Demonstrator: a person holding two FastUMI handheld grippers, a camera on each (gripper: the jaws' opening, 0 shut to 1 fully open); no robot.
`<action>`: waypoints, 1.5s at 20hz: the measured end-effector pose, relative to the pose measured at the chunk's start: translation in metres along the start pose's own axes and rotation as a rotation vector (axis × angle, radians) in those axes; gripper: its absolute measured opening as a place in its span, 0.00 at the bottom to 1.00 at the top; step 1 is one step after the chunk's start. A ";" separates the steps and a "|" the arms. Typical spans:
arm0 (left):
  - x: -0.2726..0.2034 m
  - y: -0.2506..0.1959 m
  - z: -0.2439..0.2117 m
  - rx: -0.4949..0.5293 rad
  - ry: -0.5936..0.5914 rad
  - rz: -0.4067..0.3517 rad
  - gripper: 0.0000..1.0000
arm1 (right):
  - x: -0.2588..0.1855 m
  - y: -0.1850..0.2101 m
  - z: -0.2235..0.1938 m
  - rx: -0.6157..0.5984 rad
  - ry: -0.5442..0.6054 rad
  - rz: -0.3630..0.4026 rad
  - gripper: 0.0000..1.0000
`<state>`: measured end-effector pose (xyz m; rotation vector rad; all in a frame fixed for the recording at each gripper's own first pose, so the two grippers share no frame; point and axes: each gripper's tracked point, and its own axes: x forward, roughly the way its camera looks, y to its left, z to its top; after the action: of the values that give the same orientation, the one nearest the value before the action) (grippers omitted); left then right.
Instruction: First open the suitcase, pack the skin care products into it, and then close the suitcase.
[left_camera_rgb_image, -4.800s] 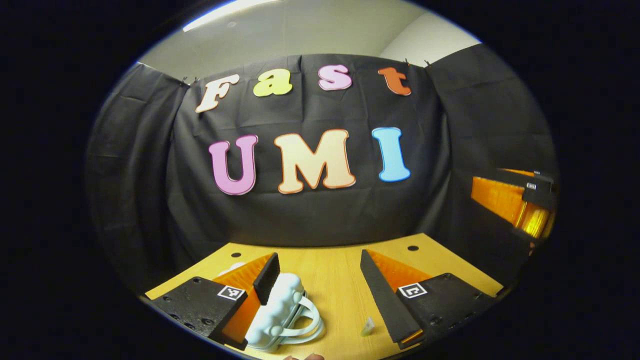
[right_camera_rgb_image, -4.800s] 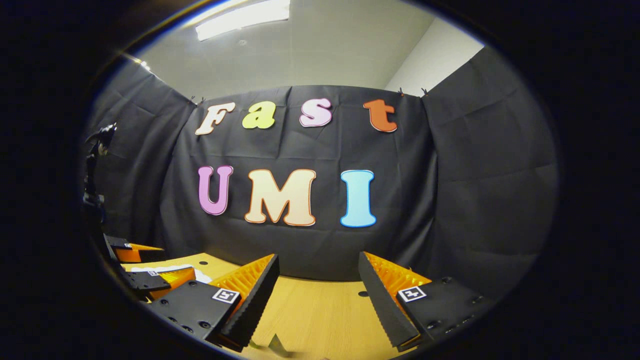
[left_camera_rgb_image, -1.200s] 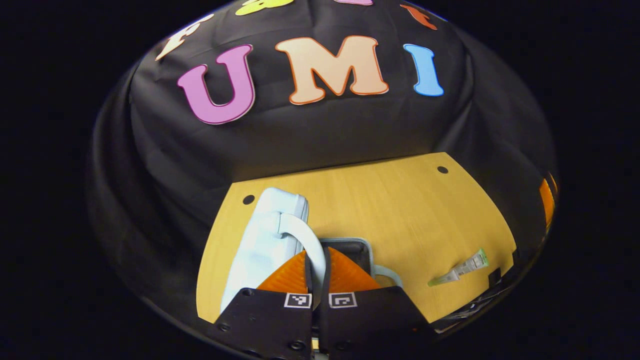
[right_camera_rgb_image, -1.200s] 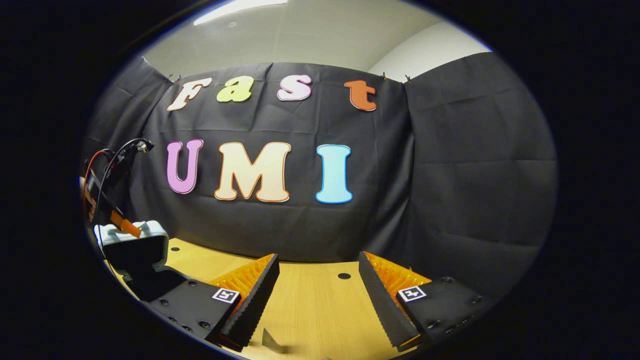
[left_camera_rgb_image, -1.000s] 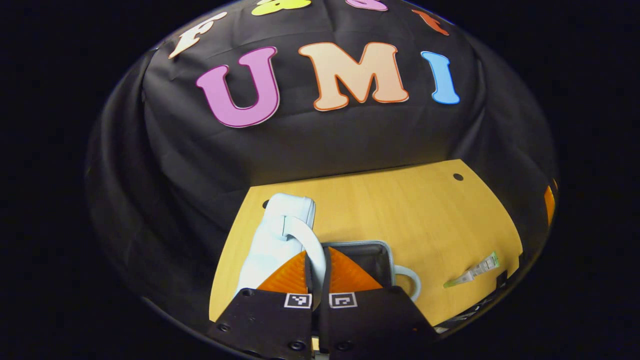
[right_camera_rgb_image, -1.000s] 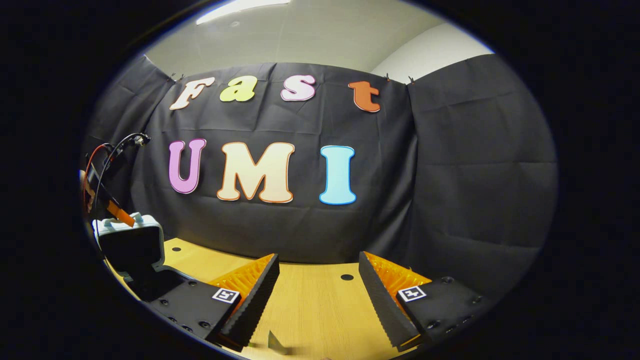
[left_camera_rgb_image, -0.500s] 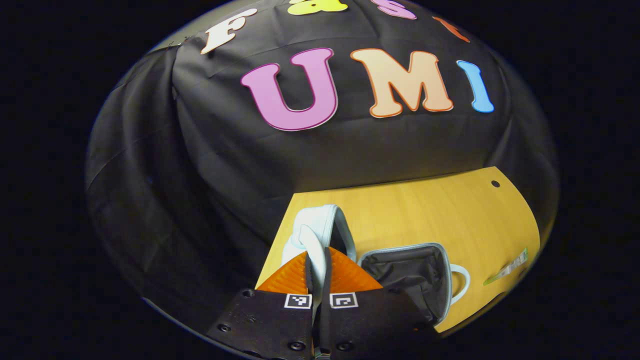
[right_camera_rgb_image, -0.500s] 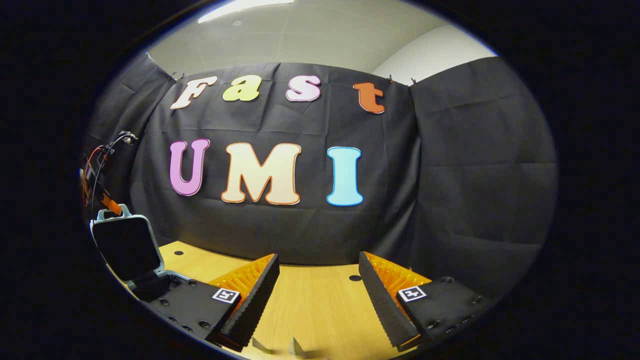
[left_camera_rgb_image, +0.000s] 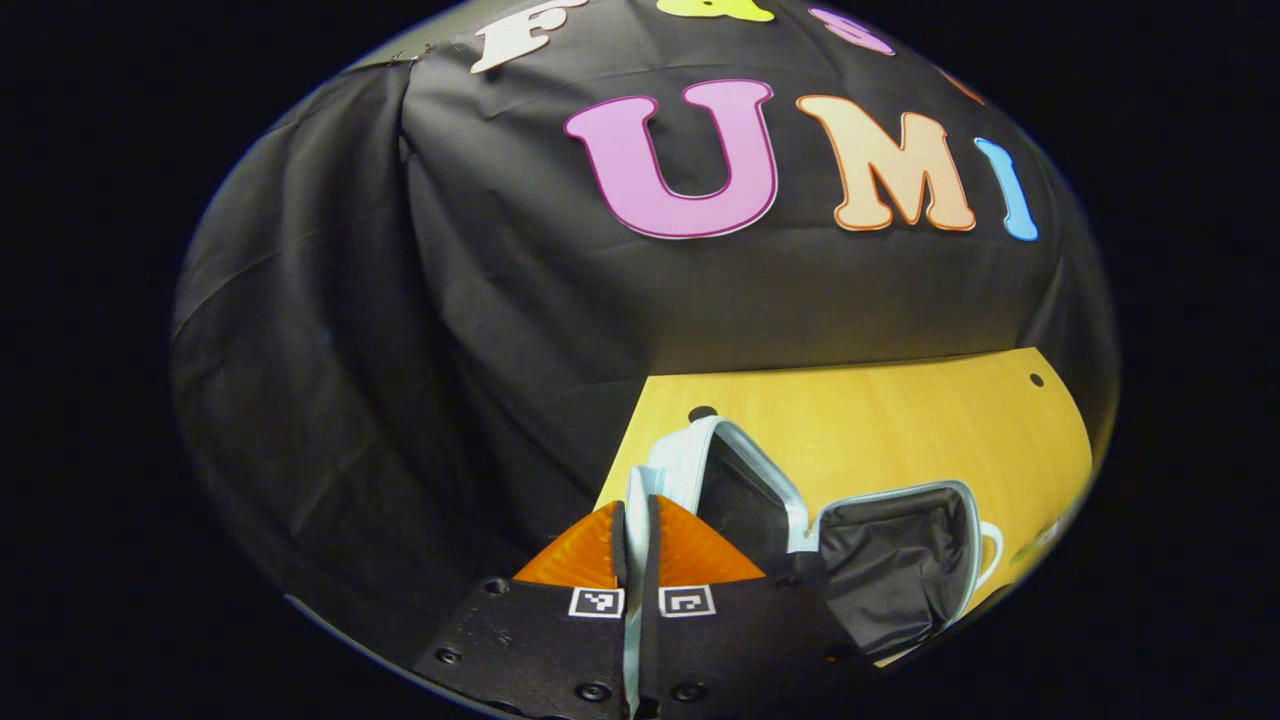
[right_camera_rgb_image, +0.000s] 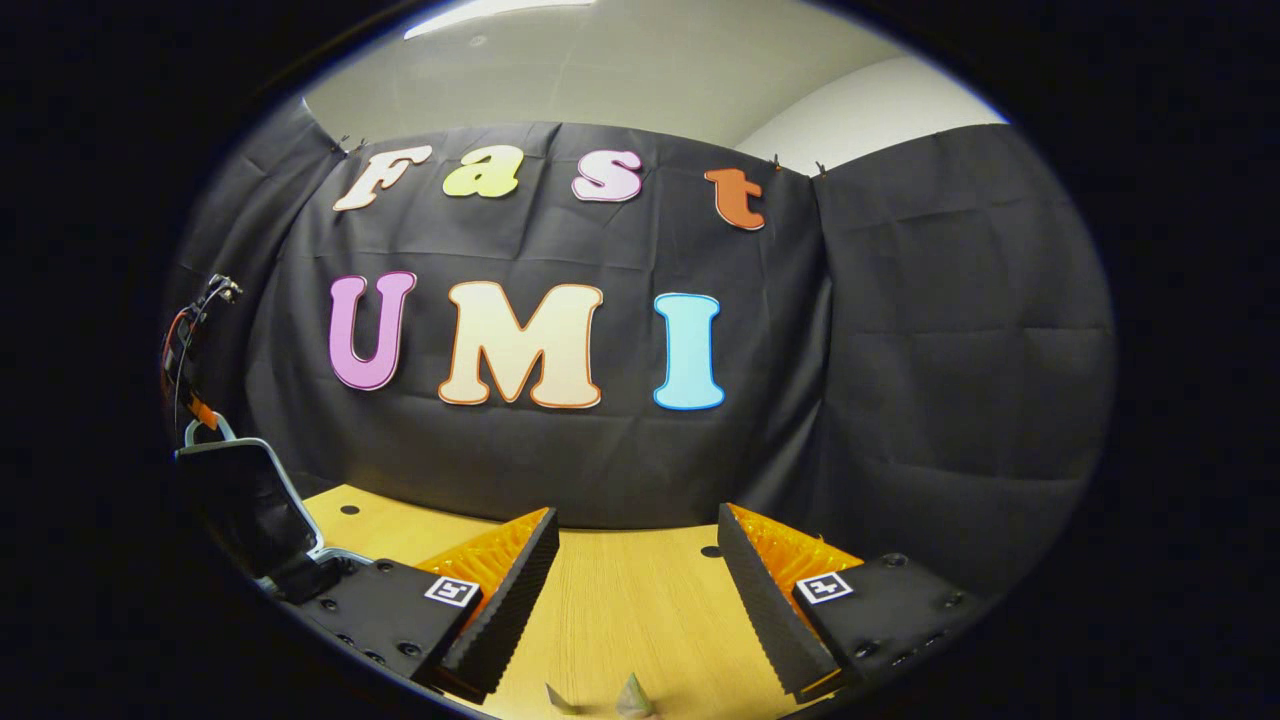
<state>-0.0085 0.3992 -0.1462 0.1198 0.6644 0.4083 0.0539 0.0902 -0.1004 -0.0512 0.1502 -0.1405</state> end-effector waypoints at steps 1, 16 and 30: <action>0.006 0.006 -0.008 -0.011 0.018 0.005 0.00 | -0.002 0.003 0.000 -0.006 0.001 -0.004 1.00; 0.066 0.056 -0.125 -0.171 0.180 0.074 0.00 | -0.008 0.034 0.002 -0.074 0.017 0.018 0.99; -0.055 -0.044 0.012 -0.286 -0.437 0.084 0.97 | 0.005 0.005 0.019 0.006 -0.033 0.148 0.99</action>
<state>-0.0258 0.3373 -0.1150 -0.0363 0.1668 0.5338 0.0628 0.0951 -0.0830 -0.0362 0.1199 0.0073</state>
